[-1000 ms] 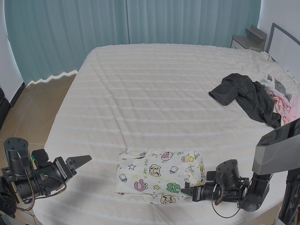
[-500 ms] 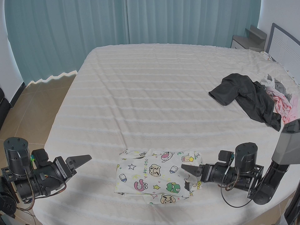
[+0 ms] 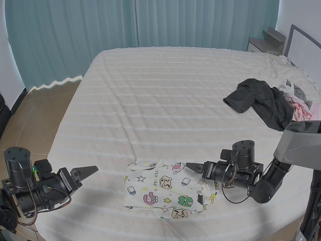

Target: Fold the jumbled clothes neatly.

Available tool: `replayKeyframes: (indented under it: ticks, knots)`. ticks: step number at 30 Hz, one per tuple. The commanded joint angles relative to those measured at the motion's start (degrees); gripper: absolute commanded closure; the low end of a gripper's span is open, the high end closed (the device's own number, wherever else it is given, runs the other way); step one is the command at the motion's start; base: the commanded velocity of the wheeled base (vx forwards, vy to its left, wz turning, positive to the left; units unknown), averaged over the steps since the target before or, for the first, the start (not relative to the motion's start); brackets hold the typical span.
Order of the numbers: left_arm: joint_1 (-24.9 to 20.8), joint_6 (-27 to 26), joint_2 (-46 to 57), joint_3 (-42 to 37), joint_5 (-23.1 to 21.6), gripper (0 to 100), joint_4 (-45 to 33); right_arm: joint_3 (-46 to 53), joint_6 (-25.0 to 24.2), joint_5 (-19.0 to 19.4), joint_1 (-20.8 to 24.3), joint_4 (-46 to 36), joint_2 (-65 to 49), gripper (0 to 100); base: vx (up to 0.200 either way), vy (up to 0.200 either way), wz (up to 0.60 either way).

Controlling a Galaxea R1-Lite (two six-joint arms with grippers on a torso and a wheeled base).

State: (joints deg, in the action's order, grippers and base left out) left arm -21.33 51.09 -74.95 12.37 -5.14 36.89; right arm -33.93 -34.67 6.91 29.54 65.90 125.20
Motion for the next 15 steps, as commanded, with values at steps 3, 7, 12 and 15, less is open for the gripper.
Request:
replayKeyframes:
  ticks: [3, 7, 12, 15]
  knots:
    - [-0.02, 0.06, -0.29, 0.02, -0.04, 0, 0.03, -2.37, 0.04, 0.12, -0.27, -0.07, 3.74, 0, 0.0, 0.0, 0.0]
    - [0.06, 0.41, -0.64, 0.02, -0.04, 0, 0.03, -4.66, 0.04, 1.17, -0.09, -1.65, 4.97, 0, 0.0, 0.0, 0.0]
    - [0.06, 1.91, -0.73, 0.28, -0.04, 0, 0.03, -6.06, 0.04, 1.44, 0.52, -4.91, 5.14, 100, 0.0, 0.0, 0.0]
    - [0.06, 1.91, -0.64, 0.28, -0.04, 0, 0.11, -5.8, 0.04, 1.53, 0.7, -5.35, 4.97, 100, 0.0, 0.0, 0.0]
